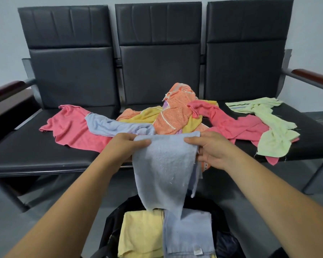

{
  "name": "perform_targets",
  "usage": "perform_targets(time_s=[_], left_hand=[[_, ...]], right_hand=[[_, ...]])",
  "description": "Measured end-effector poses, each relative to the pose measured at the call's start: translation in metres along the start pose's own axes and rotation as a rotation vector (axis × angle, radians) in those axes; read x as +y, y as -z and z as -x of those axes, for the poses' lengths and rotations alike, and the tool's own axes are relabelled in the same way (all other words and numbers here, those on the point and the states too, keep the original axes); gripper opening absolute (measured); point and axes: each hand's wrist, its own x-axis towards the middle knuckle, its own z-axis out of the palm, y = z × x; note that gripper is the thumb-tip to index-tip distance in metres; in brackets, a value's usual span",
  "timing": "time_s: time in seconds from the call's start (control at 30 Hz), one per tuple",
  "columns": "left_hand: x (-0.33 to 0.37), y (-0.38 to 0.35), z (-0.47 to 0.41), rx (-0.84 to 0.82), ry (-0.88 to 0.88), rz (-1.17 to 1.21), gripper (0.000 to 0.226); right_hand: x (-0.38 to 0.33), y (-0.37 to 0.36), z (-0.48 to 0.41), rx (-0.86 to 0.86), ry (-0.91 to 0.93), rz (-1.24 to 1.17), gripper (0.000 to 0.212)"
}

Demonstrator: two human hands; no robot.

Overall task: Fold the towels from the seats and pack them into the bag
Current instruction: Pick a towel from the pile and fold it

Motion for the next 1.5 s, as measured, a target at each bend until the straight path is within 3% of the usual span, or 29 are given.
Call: perform_targets(time_s=[0.1, 0.17, 0.23, 0.37, 0.5, 0.57, 0.63, 0.73, 0.8, 0.97, 1.03, 1.17, 1.3, 1.4, 1.5], left_hand=[[0.003, -0.005, -0.001, 0.0, 0.073, 0.335, 0.024], [0.004, -0.007, -0.003, -0.04, 0.049, 0.436, 0.024], [0.002, -0.006, -0.004, -0.046, -0.022, 0.401, 0.023], [-0.003, 0.002, -0.006, 0.136, -0.245, -0.061, 0.051], [-0.001, 0.004, -0.005, 0.217, -0.23, -0.144, 0.057], [-0.001, 0.005, -0.008, 0.18, -0.114, 0.03, 0.054], [0.002, 0.004, -0.008, 0.1, 0.014, 0.318, 0.037], [0.007, 0.005, -0.007, -0.042, -0.003, 0.522, 0.029], [0.007, 0.007, -0.006, -0.034, -0.082, 0.483, 0.023], [0.004, 0.008, -0.005, 0.099, -0.213, 0.169, 0.008], [0.005, 0.007, -0.004, 0.092, -0.215, 0.134, 0.006], [0.008, 0.007, -0.004, 0.052, -0.167, 0.283, 0.008], [0.009, 0.006, -0.002, -0.074, -0.194, 0.402, 0.03], [0.009, 0.007, 0.0, 0.014, -0.239, 0.241, 0.022], [0.008, 0.009, 0.001, 0.144, -0.256, 0.114, 0.011]], right_hand=[[-0.008, 0.003, 0.0, -0.103, -0.033, -0.414, 0.028], [-0.01, 0.006, 0.0, -0.154, 0.0, -0.48, 0.036], [-0.008, 0.007, -0.001, -0.118, 0.035, -0.274, 0.032], [-0.005, 0.006, 0.002, 0.042, 0.161, 0.156, 0.021], [-0.006, 0.005, 0.001, 0.048, 0.171, 0.137, 0.015], [-0.007, 0.004, 0.002, -0.01, 0.074, -0.034, 0.015], [-0.01, 0.005, 0.003, -0.093, 0.002, -0.26, 0.022], [-0.016, 0.01, 0.004, -0.184, 0.018, -0.45, 0.038], [-0.017, 0.012, 0.003, -0.175, 0.063, -0.324, 0.039], [-0.012, 0.015, 0.001, 0.024, 0.214, 0.098, 0.015], [-0.011, 0.014, -0.001, 0.056, 0.222, 0.097, 0.015], [-0.009, 0.015, -0.002, 0.07, 0.189, -0.022, 0.019], [-0.012, 0.016, -0.003, 0.039, 0.232, -0.128, 0.022], [-0.013, 0.016, -0.003, -0.087, 0.27, -0.076, 0.027], [-0.012, 0.014, -0.005, 0.082, 0.316, 0.1, 0.016]])
